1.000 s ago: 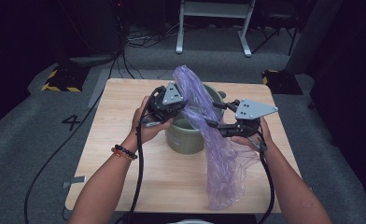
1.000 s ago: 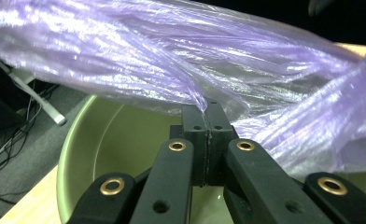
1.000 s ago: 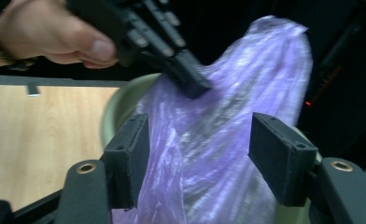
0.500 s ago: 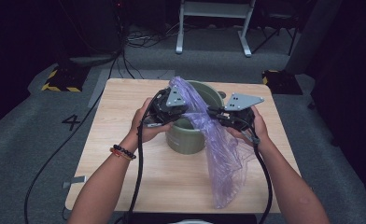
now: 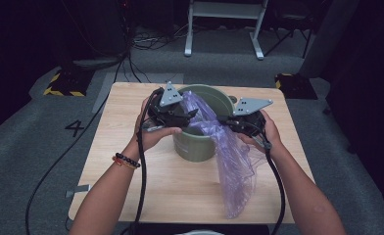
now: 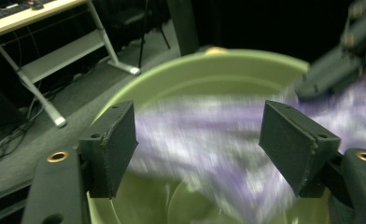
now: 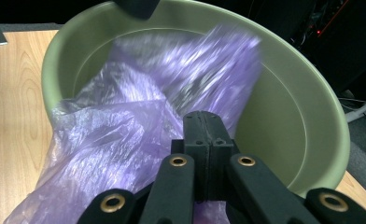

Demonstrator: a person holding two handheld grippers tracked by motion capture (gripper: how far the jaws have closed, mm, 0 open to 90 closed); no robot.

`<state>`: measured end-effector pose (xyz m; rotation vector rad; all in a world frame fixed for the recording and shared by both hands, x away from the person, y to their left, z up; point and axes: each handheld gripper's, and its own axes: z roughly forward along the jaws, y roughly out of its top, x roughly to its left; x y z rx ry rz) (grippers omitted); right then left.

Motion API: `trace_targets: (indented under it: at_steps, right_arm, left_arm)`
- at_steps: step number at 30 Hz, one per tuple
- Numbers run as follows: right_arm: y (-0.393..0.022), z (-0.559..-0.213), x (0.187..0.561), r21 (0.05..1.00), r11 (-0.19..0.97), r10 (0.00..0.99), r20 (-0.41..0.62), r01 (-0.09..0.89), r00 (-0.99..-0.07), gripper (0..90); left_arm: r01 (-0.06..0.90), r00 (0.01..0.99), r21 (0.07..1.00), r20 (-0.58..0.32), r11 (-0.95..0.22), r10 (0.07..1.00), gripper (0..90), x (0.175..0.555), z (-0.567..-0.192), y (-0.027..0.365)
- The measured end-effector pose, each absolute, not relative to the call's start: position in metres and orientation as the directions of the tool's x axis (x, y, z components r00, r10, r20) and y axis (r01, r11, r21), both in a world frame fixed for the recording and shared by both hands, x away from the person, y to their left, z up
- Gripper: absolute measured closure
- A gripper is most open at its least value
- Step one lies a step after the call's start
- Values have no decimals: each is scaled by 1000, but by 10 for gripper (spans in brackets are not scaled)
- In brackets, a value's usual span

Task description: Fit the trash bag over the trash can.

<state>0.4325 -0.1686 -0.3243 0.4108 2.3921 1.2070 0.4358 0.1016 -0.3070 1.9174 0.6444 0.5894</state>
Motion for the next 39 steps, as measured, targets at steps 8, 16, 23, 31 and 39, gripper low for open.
trace_targets:
  at_steps: [8, 16, 23, 31, 39]
  right_arm:
    - [-165, -323, 428, 802, 597, 392, -270, 20, -880, 900]
    - [-171, -320, 424, 818, 576, 395, -275, 3, -877, 887]
    - [-176, -320, 427, 831, 556, 432, -265, 23, -862, 883]
    - [-171, -324, 432, 827, 560, 459, -254, 55, -851, 882]
    - [-170, -327, 438, 827, 556, 488, -243, 84, -838, 884]
  left_arm:
    - [261, 681, 854, 168, -451, 713, 395, 458, -308, 78]
    - [308, 729, 743, 216, -594, 650, 784, 475, -324, 76]
    - [283, 761, 736, 218, -614, 612, 829, 475, -327, 75]
    - [190, 806, 798, 206, -572, 555, 491, 457, -316, 72]
    - [108, 901, 844, 139, -525, 410, 344, 434, -307, 69]
